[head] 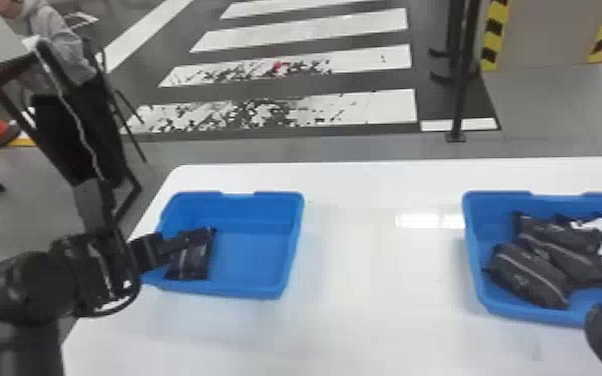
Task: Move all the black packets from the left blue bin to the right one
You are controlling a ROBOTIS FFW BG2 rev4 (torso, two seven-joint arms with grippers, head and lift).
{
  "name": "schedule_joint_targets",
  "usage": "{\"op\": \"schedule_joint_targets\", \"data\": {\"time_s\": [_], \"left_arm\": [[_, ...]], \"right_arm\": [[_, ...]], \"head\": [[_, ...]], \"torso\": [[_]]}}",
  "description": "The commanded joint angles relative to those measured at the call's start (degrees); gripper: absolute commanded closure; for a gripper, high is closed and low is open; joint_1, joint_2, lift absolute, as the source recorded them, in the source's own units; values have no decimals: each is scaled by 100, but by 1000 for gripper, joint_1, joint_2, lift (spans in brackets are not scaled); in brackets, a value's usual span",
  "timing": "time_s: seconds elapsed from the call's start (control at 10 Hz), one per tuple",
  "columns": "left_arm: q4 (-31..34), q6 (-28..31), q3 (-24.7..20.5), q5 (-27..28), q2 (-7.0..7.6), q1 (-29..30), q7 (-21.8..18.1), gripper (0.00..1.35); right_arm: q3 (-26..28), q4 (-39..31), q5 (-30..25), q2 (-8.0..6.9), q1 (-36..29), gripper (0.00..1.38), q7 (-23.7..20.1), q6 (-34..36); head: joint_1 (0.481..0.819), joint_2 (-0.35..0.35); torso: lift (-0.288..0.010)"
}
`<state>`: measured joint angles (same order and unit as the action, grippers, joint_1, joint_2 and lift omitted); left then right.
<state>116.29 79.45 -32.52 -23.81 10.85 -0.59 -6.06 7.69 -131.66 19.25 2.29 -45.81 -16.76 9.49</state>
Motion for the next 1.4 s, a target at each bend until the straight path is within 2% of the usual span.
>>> {"op": "schedule_joint_targets", "data": {"time_s": [0.0, 0.2, 0.4, 0.6, 0.9, 1.0, 1.1, 1.2, 1.3], "left_arm": [[-259, 42, 7, 210, 40, -166, 61, 156], [-681, 56, 64, 347, 137, -419, 210, 156], [-1413, 84, 418, 279, 357, -827, 210, 168], [-1891, 183, 418, 359, 357, -1066, 342, 171], [-1919, 267, 464, 393, 357, -1122, 553, 183], [-2017, 309, 441, 405, 383, -1164, 553, 305], [-2172, 464, 407, 393, 410, -1235, 562, 599], [-2284, 549, 361, 405, 410, -1277, 580, 788], [-2313, 563, 407, 450, 418, -1277, 580, 822]], "right_arm": [[-27, 25, 17, 0, 25, 176, -20, 21], [-27, 53, 40, 0, 67, 176, -38, 35], [-27, 95, 97, 9, 67, 177, -64, 77], [-38, 166, 143, 9, 124, 177, -99, 91], [-38, 236, 223, 9, 166, 177, -152, 148], [-38, 264, 234, 9, 194, 176, -170, 176], [-38, 306, 257, 9, 222, 176, -196, 190], [-38, 306, 269, 9, 222, 177, -205, 204], [-38, 334, 303, 9, 222, 177, -205, 204]], "head": [[695, 286], [695, 310], [695, 322], [695, 306], [695, 312], [695, 315], [695, 320], [695, 324], [695, 326]], "torso": [[-154], [-154], [-154], [-154], [-154], [-154], [-154], [-154], [-154]]}}
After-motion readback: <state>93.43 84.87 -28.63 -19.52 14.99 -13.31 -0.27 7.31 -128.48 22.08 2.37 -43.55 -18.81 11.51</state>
